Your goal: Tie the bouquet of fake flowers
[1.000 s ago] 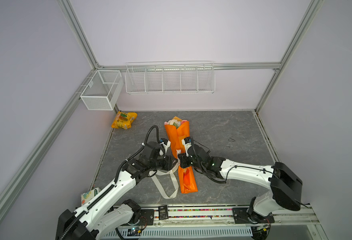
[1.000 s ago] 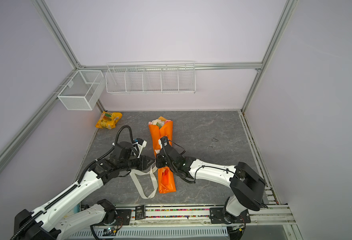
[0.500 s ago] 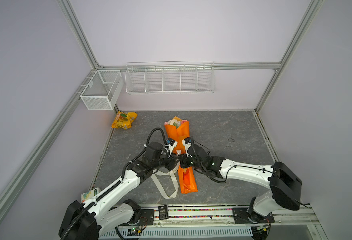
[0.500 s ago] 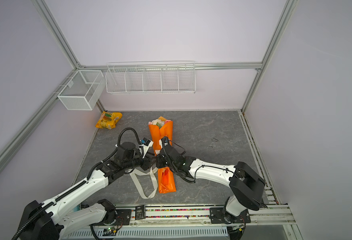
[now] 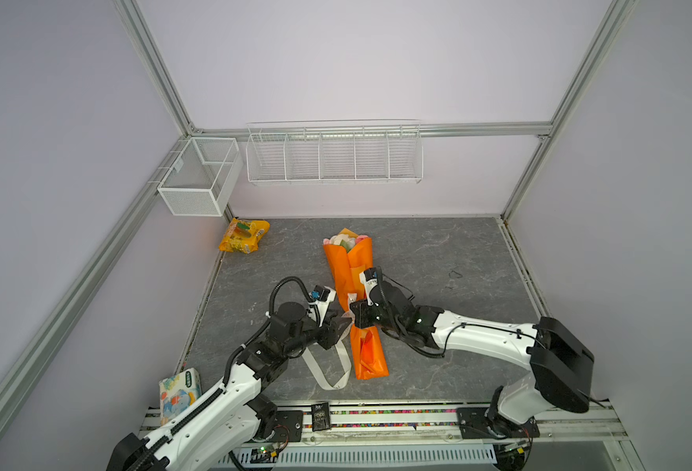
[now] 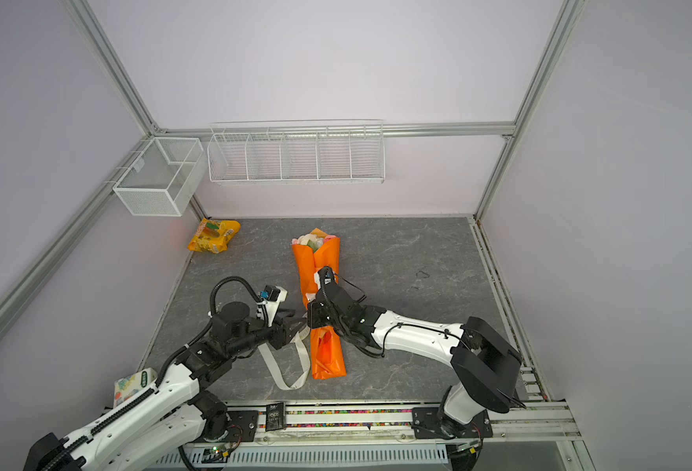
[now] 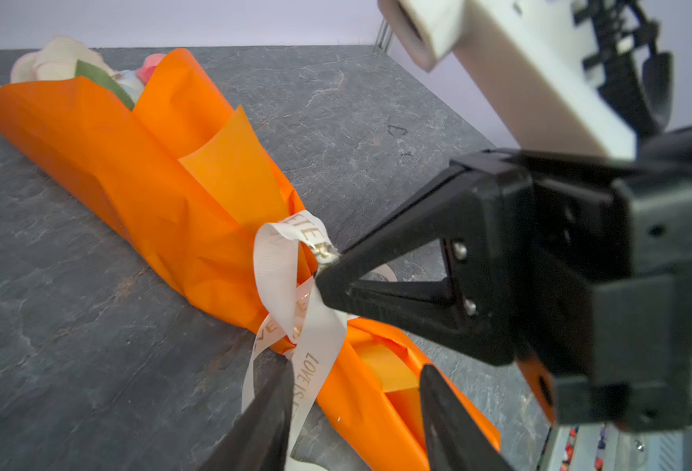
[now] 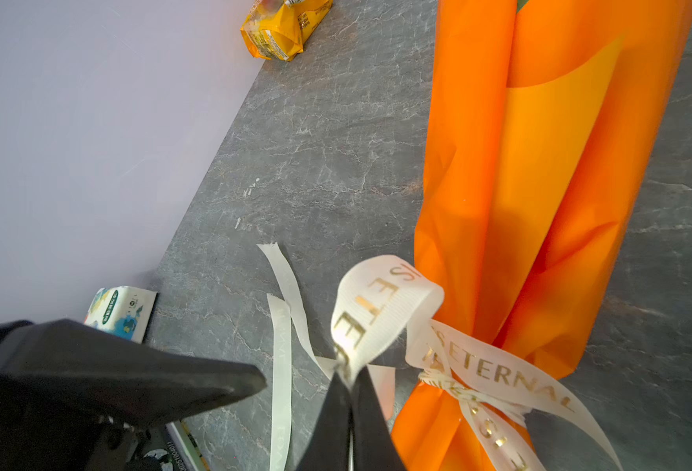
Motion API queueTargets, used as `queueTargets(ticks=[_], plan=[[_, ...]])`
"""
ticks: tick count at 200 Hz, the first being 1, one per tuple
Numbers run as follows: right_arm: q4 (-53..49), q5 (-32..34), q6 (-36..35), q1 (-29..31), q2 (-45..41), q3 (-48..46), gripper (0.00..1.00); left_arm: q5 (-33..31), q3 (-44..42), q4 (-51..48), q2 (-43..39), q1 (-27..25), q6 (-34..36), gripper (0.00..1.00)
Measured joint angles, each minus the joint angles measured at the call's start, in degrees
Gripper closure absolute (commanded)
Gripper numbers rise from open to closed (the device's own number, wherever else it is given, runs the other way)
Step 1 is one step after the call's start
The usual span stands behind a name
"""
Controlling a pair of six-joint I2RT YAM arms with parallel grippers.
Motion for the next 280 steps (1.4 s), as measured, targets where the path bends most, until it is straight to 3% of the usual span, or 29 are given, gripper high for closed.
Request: queueTargets(ticks=[45, 90, 143, 184, 243, 280], plan=[[0.0, -0.4, 0.0, 0.0, 0.0, 0.3, 0.92, 3.0, -0.1, 3.1, 8.1, 0.0, 4.6, 0.49], [0.0, -0.8, 0.0, 0.0, 0.0, 1.0, 0.91, 2.9, 0.8, 9.8, 13.3, 0.0, 6.2, 0.58], [0.0, -1.3, 0.0, 0.0, 0.0, 1.6, 0.90, 1.2, 1.9, 13.2, 15.9, 0.0, 7.1, 0.91], [0.0, -1.5, 0.0, 0.0, 0.0, 1.8, 0.89, -0.7, 2.0, 11.9, 14.4, 0.0, 7.1, 1.00], [-7.9, 0.2, 0.4, -0.1, -4.5, 2.3, 0.55, -1.6, 2.5, 9.6, 12.5, 0.0, 6.4, 1.00], [-14.8, 2.8, 1.7, 1.3, -16.3, -1.2, 0.55, -3.1, 2.8, 7.7, 12.2, 0.0, 3.5, 1.00]])
